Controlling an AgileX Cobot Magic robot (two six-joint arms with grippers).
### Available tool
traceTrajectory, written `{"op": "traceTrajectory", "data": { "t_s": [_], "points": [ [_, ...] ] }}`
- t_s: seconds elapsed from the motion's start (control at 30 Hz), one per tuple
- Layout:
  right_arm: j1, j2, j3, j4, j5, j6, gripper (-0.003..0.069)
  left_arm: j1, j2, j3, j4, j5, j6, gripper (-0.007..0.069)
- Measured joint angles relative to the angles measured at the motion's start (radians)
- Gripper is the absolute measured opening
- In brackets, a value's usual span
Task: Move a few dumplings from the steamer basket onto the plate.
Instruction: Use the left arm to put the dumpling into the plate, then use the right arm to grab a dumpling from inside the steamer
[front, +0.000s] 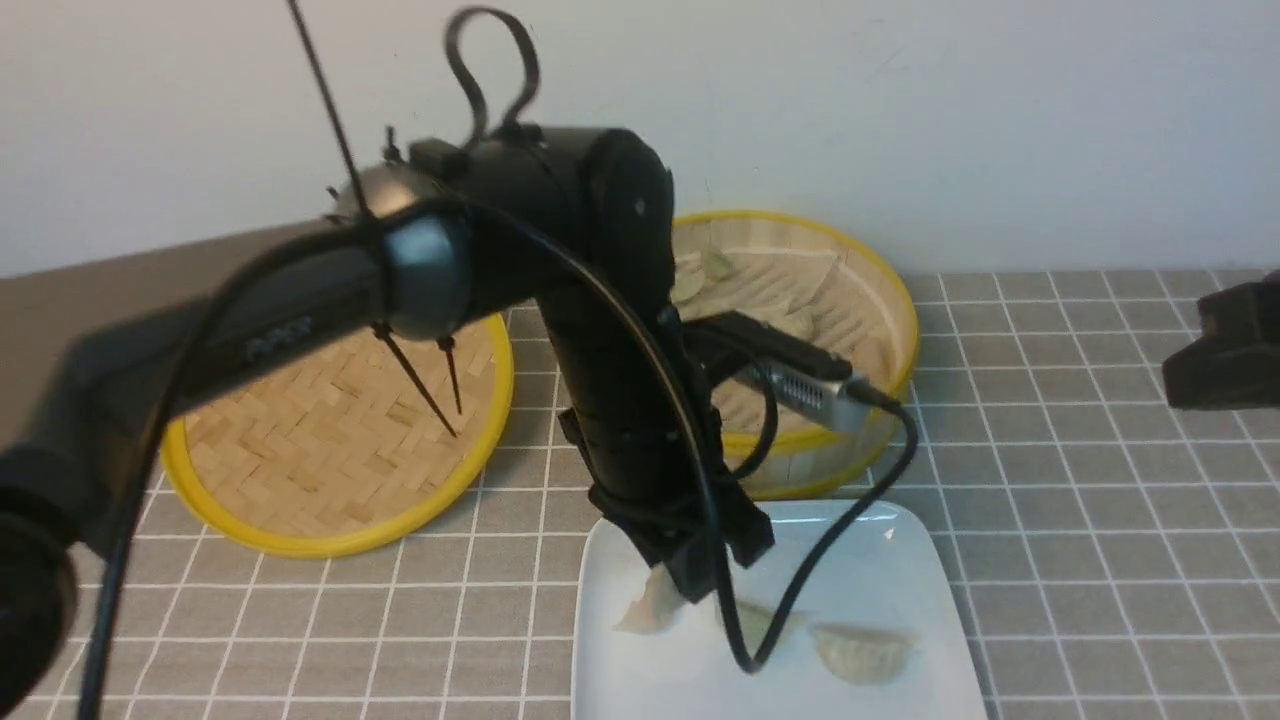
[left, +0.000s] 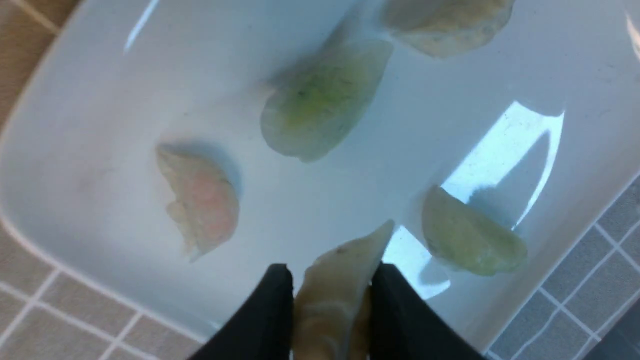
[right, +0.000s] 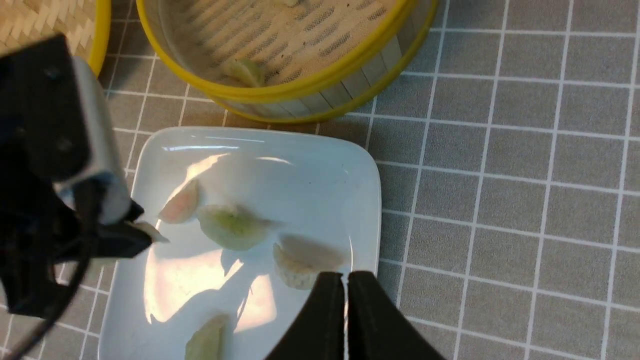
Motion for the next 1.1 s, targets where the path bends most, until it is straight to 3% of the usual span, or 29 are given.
{"op": "traceTrajectory", "data": {
  "t_s": [0.1,0.13,0.17,0.3,0.43,0.53,0.57,0.67,0.87,0.93,1.0,1.1],
  "points": [
    [0.0,0.0,0.0,0.0,-0.022,-0.003,0.0,-0.017,0.035,0.0,-0.002,0.0,0.002,0.0219],
    [0.0,0.0,0.0,0.0,-0.032,-0.008,0.0,-0.021,0.045,0.0,-0.002,-0.001,0.002,0.0251],
    [0.0,0.003,-0.002,0.001,-0.045,-0.019,0.0,-0.026,0.058,0.0,-0.003,-0.003,0.002,0.0329],
    [0.001,0.055,-0.071,0.029,-0.028,-0.056,0.0,-0.029,0.058,-0.026,-0.003,-0.001,0.002,0.0451],
    [0.033,0.158,-0.185,0.052,-0.006,-0.103,0.0,-0.026,0.053,-0.096,0.013,-0.002,-0.008,0.0477],
    [0.093,0.278,-0.307,0.044,0.002,-0.116,0.0001,-0.01,-0.009,-0.139,0.064,-0.002,-0.077,0.0343],
    [0.113,0.331,-0.363,0.038,0.002,-0.116,0.0005,0.009,-0.066,-0.139,0.097,-0.001,-0.113,0.0218],
    [0.135,0.472,-0.47,0.028,0.002,-0.11,0.0026,0.072,-0.191,-0.112,0.147,0.001,-0.168,0.0043],
    [0.137,0.679,-0.607,0.013,-0.005,-0.107,0.0125,0.2,-0.399,0.02,0.181,0.008,-0.214,-0.0005],
    [0.138,0.768,-0.66,-0.002,-0.018,-0.107,0.0195,0.221,-0.458,0.07,0.183,0.01,-0.214,-0.0005],
    [0.144,0.893,-0.735,-0.04,-0.044,-0.107,0.031,0.237,-0.527,0.127,0.183,0.014,-0.215,-0.0005],
    [0.155,0.986,-0.807,-0.063,-0.061,-0.106,0.04,0.239,-0.578,0.165,0.182,0.022,-0.216,-0.0005]
  ]
}}
